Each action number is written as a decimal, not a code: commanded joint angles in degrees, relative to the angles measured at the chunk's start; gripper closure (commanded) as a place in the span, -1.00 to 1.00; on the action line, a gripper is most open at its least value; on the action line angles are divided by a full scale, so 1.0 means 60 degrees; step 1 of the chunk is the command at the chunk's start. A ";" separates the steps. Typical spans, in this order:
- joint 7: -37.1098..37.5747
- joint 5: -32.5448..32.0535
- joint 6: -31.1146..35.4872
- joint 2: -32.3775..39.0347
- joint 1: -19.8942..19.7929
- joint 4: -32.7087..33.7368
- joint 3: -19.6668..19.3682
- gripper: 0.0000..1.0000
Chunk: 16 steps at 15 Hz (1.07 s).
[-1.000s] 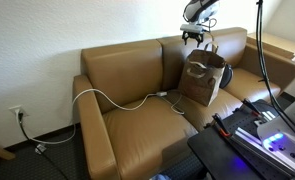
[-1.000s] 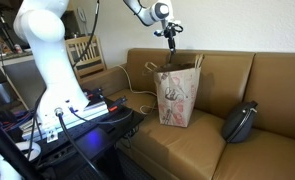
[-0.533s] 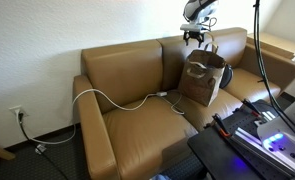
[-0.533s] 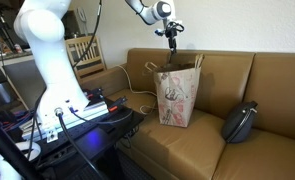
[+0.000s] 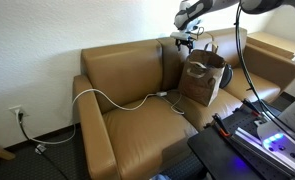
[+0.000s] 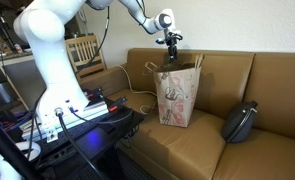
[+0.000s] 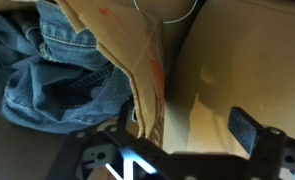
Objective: Move the bag to the left
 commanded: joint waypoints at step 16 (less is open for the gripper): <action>0.1437 -0.0391 -0.2635 0.1565 -0.0212 0.2399 -0.0216 -1.00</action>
